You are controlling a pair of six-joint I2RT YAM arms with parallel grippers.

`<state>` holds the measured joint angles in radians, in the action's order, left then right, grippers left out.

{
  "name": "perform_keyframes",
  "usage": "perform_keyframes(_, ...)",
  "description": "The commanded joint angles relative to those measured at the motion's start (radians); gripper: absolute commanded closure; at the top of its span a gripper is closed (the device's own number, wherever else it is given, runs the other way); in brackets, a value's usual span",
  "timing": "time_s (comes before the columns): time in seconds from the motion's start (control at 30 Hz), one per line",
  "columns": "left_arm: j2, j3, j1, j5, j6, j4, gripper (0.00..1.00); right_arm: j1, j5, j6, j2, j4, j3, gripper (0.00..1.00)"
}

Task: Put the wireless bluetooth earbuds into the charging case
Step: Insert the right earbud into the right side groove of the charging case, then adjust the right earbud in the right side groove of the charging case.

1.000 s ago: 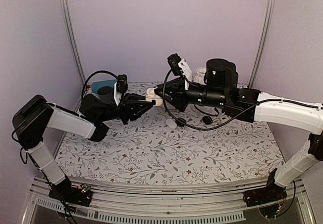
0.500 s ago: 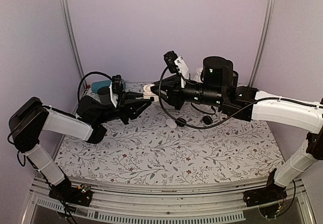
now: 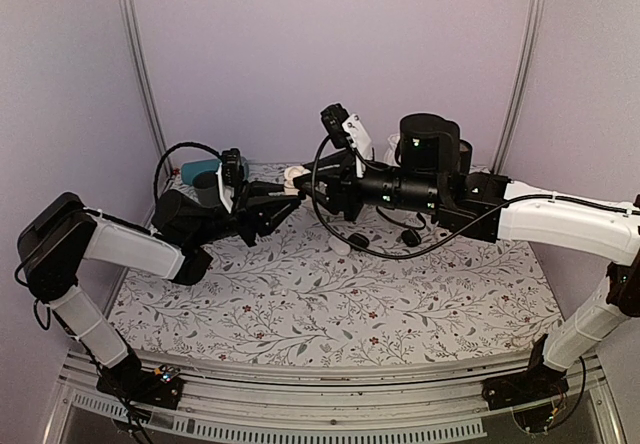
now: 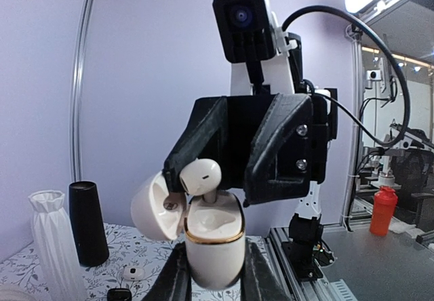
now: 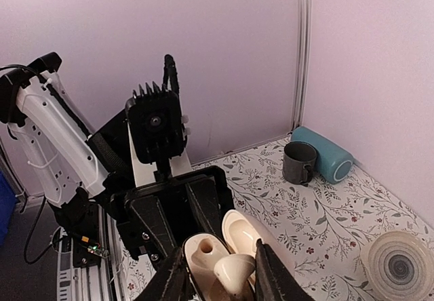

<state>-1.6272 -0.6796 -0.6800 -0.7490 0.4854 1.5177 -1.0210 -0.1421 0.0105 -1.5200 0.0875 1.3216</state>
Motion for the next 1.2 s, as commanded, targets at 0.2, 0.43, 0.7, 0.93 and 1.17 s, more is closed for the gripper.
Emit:
perform_keyframes(0.2,0.051,0.001,-0.013,-0.018,-0.024,0.054,1.00,0.003,0.080,0.000,-0.009,-0.048,0.021,0.57)
perform_keyframes(0.43,0.058,0.002,-0.013,-0.007,-0.057,0.022,1.00,0.003,0.110,0.000,0.002,-0.052,0.025,0.52)
perform_keyframes(0.7,0.079,0.010,-0.013,0.017,-0.132,-0.047,1.00,0.002,0.139,0.018,0.025,-0.069,0.029,0.42)
perform_keyframes(0.93,0.107,0.017,-0.016,0.050,-0.207,-0.115,1.00,0.017,0.135,0.066,0.047,-0.085,0.035,0.35)
perform_keyframes(1.17,0.127,0.014,-0.026,0.060,-0.275,-0.183,1.00,0.065,0.133,0.158,0.032,-0.135,0.069,0.34)
